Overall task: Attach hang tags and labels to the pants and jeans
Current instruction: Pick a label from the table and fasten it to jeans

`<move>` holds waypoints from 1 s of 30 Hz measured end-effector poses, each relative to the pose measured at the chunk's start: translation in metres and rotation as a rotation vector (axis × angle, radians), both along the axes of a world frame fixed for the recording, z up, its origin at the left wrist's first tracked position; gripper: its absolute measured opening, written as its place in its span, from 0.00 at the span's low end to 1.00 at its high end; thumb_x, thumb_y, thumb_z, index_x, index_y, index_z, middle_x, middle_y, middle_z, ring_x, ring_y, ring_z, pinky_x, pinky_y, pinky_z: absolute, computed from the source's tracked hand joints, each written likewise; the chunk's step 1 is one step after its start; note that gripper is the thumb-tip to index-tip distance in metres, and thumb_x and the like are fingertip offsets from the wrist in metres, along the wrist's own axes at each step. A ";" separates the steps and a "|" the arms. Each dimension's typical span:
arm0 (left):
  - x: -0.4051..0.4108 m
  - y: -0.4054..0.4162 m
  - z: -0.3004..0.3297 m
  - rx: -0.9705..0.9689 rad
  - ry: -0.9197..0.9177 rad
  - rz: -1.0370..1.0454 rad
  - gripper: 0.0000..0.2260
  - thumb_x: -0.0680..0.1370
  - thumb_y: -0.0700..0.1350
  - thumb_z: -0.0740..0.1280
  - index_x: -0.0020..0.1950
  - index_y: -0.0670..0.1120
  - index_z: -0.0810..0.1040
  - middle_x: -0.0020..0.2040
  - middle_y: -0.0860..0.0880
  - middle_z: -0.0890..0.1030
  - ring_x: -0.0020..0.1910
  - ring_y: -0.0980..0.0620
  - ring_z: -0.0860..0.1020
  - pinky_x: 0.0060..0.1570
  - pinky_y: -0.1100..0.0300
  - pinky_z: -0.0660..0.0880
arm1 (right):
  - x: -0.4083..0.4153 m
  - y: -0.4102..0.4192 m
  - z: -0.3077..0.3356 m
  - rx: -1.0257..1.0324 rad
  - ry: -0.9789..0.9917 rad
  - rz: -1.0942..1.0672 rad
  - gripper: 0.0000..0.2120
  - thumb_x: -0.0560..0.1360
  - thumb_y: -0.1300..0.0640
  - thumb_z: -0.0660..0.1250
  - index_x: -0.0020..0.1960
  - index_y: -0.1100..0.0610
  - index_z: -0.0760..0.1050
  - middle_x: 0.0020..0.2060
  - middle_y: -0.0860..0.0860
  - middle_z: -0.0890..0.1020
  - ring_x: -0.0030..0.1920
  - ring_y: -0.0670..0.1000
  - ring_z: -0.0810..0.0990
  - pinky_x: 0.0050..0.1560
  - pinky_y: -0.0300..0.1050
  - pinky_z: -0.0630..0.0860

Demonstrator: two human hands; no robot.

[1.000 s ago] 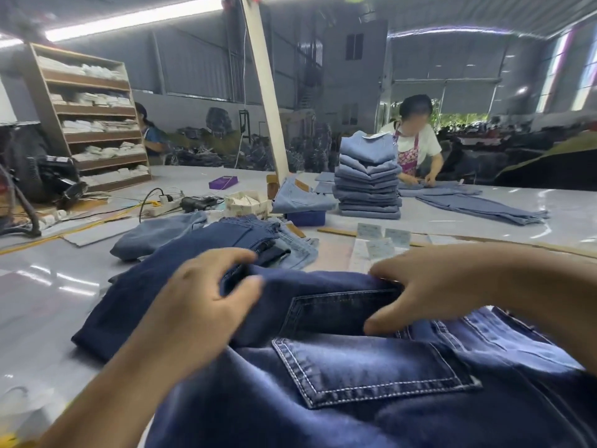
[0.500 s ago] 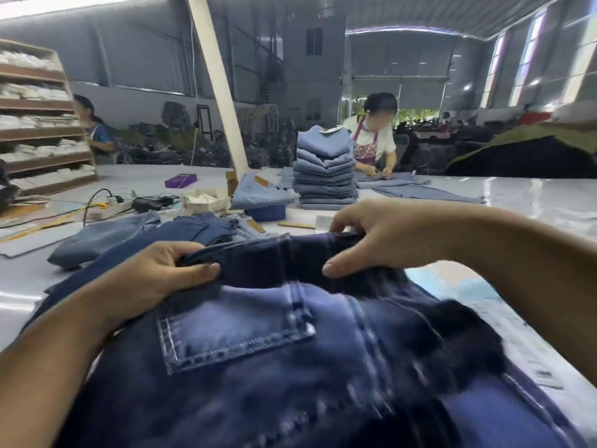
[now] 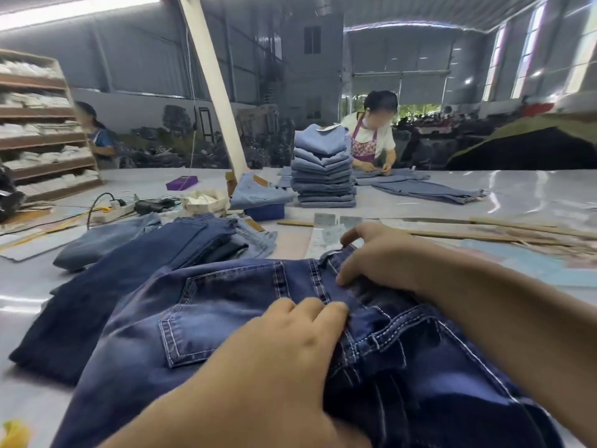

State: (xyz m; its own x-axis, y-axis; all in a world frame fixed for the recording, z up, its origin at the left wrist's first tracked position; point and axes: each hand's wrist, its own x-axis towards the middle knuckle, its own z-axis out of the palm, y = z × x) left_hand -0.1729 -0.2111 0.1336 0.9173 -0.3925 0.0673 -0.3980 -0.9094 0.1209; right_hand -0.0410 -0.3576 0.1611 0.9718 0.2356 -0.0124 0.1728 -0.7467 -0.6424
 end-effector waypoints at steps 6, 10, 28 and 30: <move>0.017 0.016 0.007 -0.345 0.035 -0.035 0.18 0.69 0.59 0.73 0.57 0.63 0.73 0.50 0.65 0.80 0.48 0.64 0.78 0.53 0.55 0.77 | -0.014 -0.021 0.001 -0.176 -0.024 0.030 0.18 0.69 0.42 0.72 0.50 0.52 0.73 0.42 0.48 0.79 0.40 0.49 0.79 0.37 0.46 0.76; 0.031 0.026 0.010 -0.585 0.140 -0.064 0.14 0.72 0.51 0.75 0.55 0.53 0.78 0.46 0.52 0.84 0.46 0.52 0.82 0.53 0.45 0.77 | -0.030 -0.041 0.010 0.011 0.228 0.037 0.28 0.74 0.32 0.61 0.44 0.57 0.79 0.31 0.54 0.83 0.28 0.53 0.79 0.29 0.42 0.74; 0.022 -0.045 0.001 -0.432 -0.048 -0.277 0.27 0.68 0.62 0.75 0.63 0.64 0.69 0.59 0.64 0.76 0.55 0.64 0.76 0.58 0.61 0.74 | -0.080 -0.128 0.008 0.747 0.127 -0.185 0.13 0.76 0.47 0.63 0.55 0.53 0.76 0.57 0.58 0.77 0.48 0.59 0.79 0.32 0.47 0.79; 0.017 -0.052 -0.026 -0.297 -0.037 -0.232 0.34 0.66 0.73 0.68 0.67 0.70 0.56 0.64 0.72 0.63 0.60 0.71 0.64 0.62 0.77 0.60 | -0.084 -0.122 -0.012 0.571 0.158 -0.188 0.13 0.73 0.46 0.66 0.52 0.53 0.76 0.50 0.53 0.79 0.48 0.55 0.79 0.36 0.46 0.76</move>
